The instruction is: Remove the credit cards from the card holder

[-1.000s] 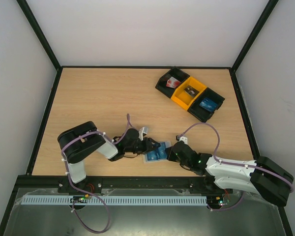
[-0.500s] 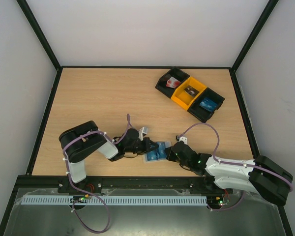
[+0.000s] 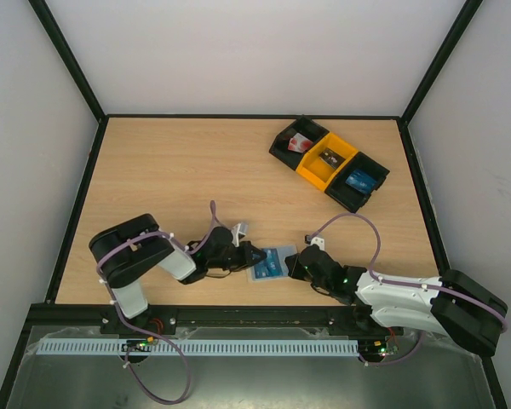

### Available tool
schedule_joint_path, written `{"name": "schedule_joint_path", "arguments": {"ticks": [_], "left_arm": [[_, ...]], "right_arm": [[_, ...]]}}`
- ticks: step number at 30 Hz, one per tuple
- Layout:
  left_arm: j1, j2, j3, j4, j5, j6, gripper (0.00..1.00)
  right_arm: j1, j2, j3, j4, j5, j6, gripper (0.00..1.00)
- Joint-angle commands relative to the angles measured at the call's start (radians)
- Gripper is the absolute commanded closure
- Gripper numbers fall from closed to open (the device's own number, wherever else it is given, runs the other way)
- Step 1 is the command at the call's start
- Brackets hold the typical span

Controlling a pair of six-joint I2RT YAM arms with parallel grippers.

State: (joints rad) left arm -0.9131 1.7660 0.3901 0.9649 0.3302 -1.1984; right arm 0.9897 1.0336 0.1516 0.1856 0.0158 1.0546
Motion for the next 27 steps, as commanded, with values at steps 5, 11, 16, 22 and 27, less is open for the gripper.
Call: {"name": "schedule_joint_path", "arguments": {"ticks": [5, 11, 16, 22, 27], "left_arm": [[0.012, -0.098, -0.055, -0.051, -0.053, -0.001, 0.97], [0.014, -0.210, -0.081, -0.109, -0.094, -0.012, 0.97], [0.011, -0.338, -0.089, -0.177, -0.138, -0.026, 0.98], [-0.004, -0.501, -0.103, -0.221, -0.204, -0.042, 0.97], [-0.020, -0.582, -0.127, -0.153, -0.203, -0.096, 0.97]], "right_arm": [[0.004, -0.009, -0.002, -0.110, 0.013, 0.001, 0.88], [0.003, -0.104, 0.033, -0.133, -0.006, 0.010, 0.83], [0.003, -0.176, 0.031, -0.060, -0.062, 0.066, 0.73], [0.003, -0.233, -0.023, 0.157, -0.128, 0.176, 0.58], [0.005, -0.228, -0.060, 0.329, -0.170, 0.225, 0.55]]}}
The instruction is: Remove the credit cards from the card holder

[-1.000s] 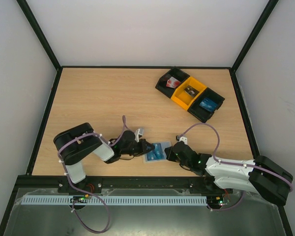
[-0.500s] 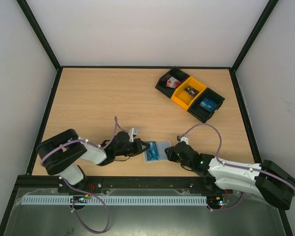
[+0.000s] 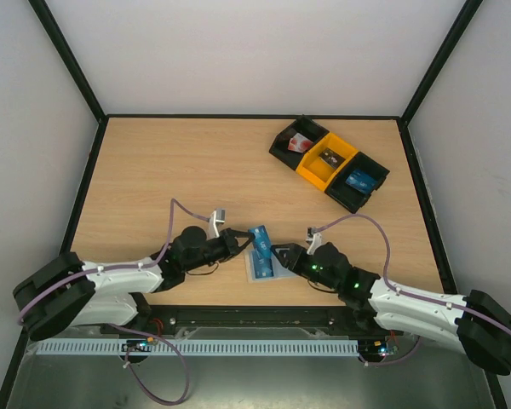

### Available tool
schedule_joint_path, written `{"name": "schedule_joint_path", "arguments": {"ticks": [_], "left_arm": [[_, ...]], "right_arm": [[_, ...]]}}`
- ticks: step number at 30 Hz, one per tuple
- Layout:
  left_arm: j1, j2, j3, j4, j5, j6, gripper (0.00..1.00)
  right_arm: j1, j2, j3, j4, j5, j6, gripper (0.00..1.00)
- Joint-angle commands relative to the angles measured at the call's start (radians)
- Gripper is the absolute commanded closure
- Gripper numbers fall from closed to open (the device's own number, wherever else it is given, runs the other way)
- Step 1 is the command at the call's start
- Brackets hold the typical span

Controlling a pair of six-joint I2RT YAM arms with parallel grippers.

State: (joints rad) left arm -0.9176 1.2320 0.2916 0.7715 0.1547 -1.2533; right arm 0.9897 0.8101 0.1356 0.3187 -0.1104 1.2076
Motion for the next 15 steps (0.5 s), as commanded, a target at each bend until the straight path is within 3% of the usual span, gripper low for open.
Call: {"name": "schedule_joint_path", "arguments": {"ticks": [1, 6, 9, 12, 15], "left_arm": [[-0.020, -0.056, -0.031, 0.054, -0.030, -0.048, 0.97], [-0.052, -0.064, -0.036, 0.090, -0.052, -0.055, 0.97], [-0.063, -0.057, -0.051, 0.134, -0.063, -0.067, 0.97], [-0.072, -0.043, -0.057, 0.180, -0.058, -0.072, 0.97], [-0.092, -0.039, -0.069, 0.213, -0.088, -0.081, 0.97]], "right_arm": [[0.004, -0.006, -0.063, 0.257, -0.052, 0.083, 0.54], [0.005, -0.036, -0.117, 0.449, -0.068, 0.124, 0.54], [0.004, -0.081, -0.113, 0.421, -0.055, 0.128, 0.55], [0.005, -0.118, -0.110, 0.380, -0.063, 0.122, 0.63], [0.005, -0.140, -0.129, 0.384, -0.074, 0.135, 0.63]]}}
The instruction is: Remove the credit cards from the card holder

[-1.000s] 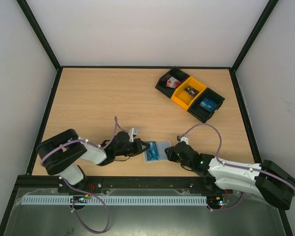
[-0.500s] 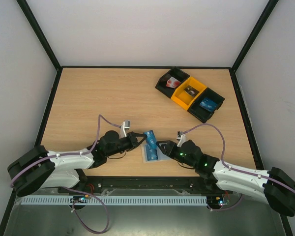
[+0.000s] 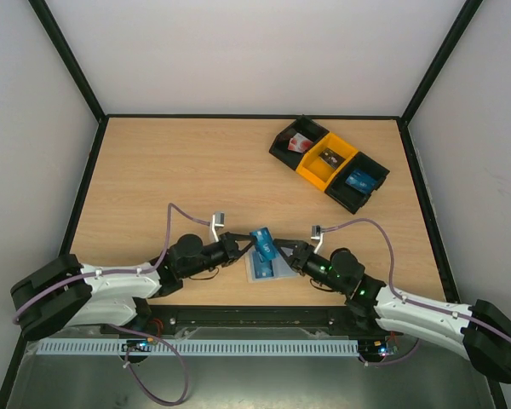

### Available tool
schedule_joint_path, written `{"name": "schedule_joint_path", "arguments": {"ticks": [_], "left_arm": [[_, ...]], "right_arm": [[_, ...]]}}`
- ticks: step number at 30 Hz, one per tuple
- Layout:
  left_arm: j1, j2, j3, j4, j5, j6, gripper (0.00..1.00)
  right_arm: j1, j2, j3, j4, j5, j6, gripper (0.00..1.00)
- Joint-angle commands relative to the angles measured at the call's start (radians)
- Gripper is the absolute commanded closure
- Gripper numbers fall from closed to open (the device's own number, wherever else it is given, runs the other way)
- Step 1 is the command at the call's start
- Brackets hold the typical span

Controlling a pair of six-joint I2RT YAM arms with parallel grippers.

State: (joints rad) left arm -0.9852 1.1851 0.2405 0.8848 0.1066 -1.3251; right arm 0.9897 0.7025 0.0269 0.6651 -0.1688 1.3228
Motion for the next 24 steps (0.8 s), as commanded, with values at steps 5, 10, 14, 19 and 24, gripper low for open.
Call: {"name": "schedule_joint_path", "arguments": {"ticks": [5, 10, 14, 19, 24], "left_arm": [[-0.041, 0.015, -0.010, 0.145, -0.051, -0.001, 0.97], [-0.060, 0.021, 0.002, 0.151, -0.069, 0.011, 0.97], [-0.074, 0.020, -0.007, 0.162, -0.095, 0.013, 0.97], [-0.079, 0.014, -0.015, 0.182, -0.105, 0.024, 0.98], [-0.080, 0.021, -0.020, 0.181, -0.118, 0.024, 0.97]], "right_arm": [[0.005, -0.073, -0.032, -0.008, 0.000, 0.030, 0.56], [0.004, -0.088, -0.022, -0.030, -0.013, 0.029, 0.56], [0.004, -0.090, -0.028, -0.025, -0.022, 0.035, 0.58], [0.005, -0.086, -0.029, -0.036, -0.036, 0.032, 0.59], [0.004, -0.076, -0.026, -0.015, -0.069, 0.019, 0.94]]}}
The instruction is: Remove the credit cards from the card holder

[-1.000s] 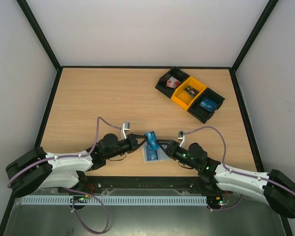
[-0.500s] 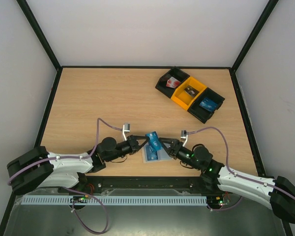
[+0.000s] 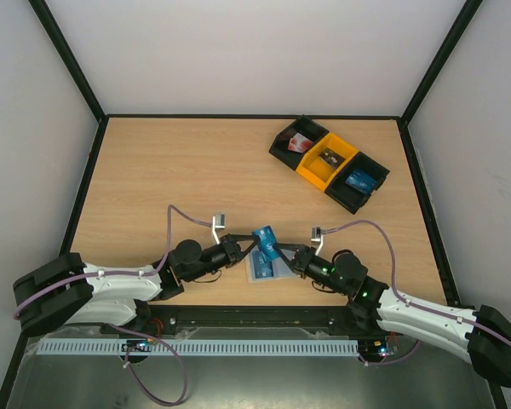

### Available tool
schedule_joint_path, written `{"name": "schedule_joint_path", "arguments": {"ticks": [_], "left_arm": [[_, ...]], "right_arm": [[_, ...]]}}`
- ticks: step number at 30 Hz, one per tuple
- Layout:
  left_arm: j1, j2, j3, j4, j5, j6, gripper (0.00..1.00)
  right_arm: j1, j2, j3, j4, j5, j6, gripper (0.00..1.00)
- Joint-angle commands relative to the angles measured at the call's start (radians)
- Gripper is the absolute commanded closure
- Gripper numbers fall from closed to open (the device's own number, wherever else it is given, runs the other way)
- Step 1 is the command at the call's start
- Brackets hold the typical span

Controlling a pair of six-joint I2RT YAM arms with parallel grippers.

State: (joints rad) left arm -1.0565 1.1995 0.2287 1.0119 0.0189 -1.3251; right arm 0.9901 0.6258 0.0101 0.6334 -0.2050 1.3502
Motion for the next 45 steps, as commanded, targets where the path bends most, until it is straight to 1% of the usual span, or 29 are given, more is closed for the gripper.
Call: {"name": "schedule_joint_path", "arguments": {"ticks": [1, 3, 5, 6, 7, 9, 12, 15, 18, 20, 22, 25, 28, 33, 37, 39, 40, 41, 42, 45], "left_arm": [[-0.009, 0.009, -0.008, 0.053, -0.025, 0.024, 0.95], [-0.007, -0.002, 0.000, 0.021, -0.010, 0.035, 0.85], [-0.008, -0.034, 0.004, -0.031, 0.010, 0.061, 0.65], [-0.008, -0.060, 0.004, -0.069, 0.017, 0.070, 0.56], [-0.007, -0.088, 0.003, -0.111, 0.023, 0.084, 0.50], [-0.007, -0.161, -0.002, -0.214, 0.033, 0.116, 0.43], [-0.006, -0.292, -0.008, -0.394, 0.045, 0.164, 0.35], [0.006, -0.432, 0.009, -0.578, 0.093, 0.217, 0.29], [0.033, -0.531, 0.055, -0.741, 0.157, 0.271, 0.26], [0.055, -0.568, 0.107, -0.851, 0.193, 0.308, 0.25], [0.072, -0.579, 0.150, -0.942, 0.229, 0.343, 0.24], [0.086, -0.562, 0.204, -1.041, 0.295, 0.389, 0.23], [0.092, -0.531, 0.220, -1.082, 0.354, 0.420, 0.24], [0.096, -0.530, 0.189, -1.038, 0.391, 0.426, 0.28], [0.098, -0.501, 0.174, -0.992, 0.443, 0.439, 0.32], [0.098, -0.479, 0.164, -0.955, 0.471, 0.441, 0.36], [0.098, -0.470, 0.156, -0.929, 0.485, 0.438, 0.41], [0.098, -0.461, 0.149, -0.899, 0.494, 0.431, 0.48], [0.098, -0.453, 0.146, -0.879, 0.498, 0.424, 0.57], [0.099, -0.425, 0.144, -0.846, 0.494, 0.415, 0.89]], "right_arm": [[0.004, -0.003, -0.002, 0.011, -0.042, -0.018, 0.97], [0.004, -0.020, 0.013, -0.024, -0.059, -0.041, 0.98], [0.004, -0.057, 0.023, -0.068, -0.077, -0.064, 0.98], [0.004, -0.082, 0.020, -0.088, -0.084, -0.072, 0.98], [0.004, -0.111, 0.017, -0.109, -0.091, -0.077, 0.98], [0.005, -0.175, 0.010, -0.155, -0.112, -0.093, 0.98], [0.004, -0.287, 0.006, -0.244, -0.146, -0.138, 0.98], [0.005, -0.324, 0.027, -0.324, -0.187, -0.204, 0.98], [0.004, -0.292, 0.069, -0.351, -0.271, -0.266, 0.98], [0.005, -0.249, 0.085, -0.338, -0.321, -0.293, 0.98], [0.004, -0.199, 0.096, -0.321, -0.355, -0.302, 0.98], [0.004, -0.130, 0.099, -0.240, -0.413, -0.303, 0.98], [0.005, -0.107, 0.113, -0.222, -0.428, -0.316, 0.98], [0.005, -0.106, 0.136, -0.225, -0.466, -0.338, 0.98], [0.004, -0.106, 0.136, -0.207, -0.487, -0.321, 0.98], [0.005, -0.101, 0.126, -0.176, -0.499, -0.304, 0.98], [0.004, -0.097, 0.123, -0.166, -0.505, -0.301, 0.98], [0.005, -0.094, 0.122, -0.160, -0.508, -0.299, 0.98], [0.004, -0.090, 0.123, -0.158, -0.506, -0.298, 0.98], [0.004, -0.086, 0.124, -0.151, -0.497, -0.297, 0.98]]}}
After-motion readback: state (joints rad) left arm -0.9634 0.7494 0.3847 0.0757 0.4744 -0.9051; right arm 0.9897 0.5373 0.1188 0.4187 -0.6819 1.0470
